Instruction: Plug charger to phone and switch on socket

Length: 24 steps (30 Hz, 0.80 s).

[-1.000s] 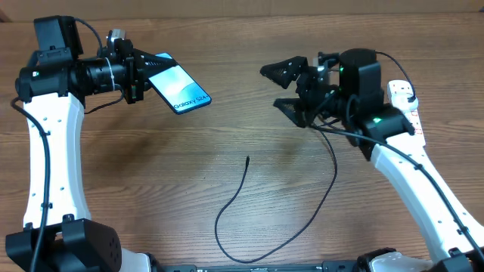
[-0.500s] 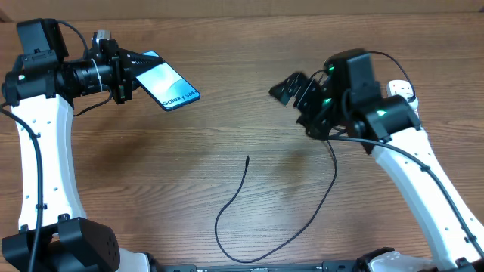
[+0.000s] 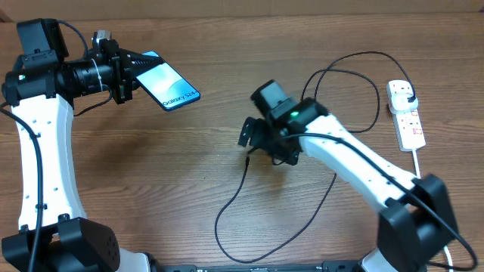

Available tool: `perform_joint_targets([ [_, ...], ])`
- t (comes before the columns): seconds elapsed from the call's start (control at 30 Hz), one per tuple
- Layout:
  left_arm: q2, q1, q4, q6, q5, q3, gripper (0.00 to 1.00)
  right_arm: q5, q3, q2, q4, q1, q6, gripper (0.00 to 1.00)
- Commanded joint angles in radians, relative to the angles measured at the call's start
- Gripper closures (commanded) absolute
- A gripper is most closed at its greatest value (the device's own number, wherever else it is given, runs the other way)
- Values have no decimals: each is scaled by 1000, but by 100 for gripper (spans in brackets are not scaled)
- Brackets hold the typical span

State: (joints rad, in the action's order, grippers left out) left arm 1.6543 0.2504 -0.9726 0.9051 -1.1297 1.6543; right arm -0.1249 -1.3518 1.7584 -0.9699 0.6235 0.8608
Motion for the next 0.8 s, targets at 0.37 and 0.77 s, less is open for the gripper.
perform_joint_targets([
  [0.37, 0, 5, 4, -23, -38, 4, 96, 38, 4, 71, 21, 63, 32, 0],
  [0.77, 0, 5, 4, -23, -38, 4, 96, 51, 18, 95, 31, 98, 34, 0],
])
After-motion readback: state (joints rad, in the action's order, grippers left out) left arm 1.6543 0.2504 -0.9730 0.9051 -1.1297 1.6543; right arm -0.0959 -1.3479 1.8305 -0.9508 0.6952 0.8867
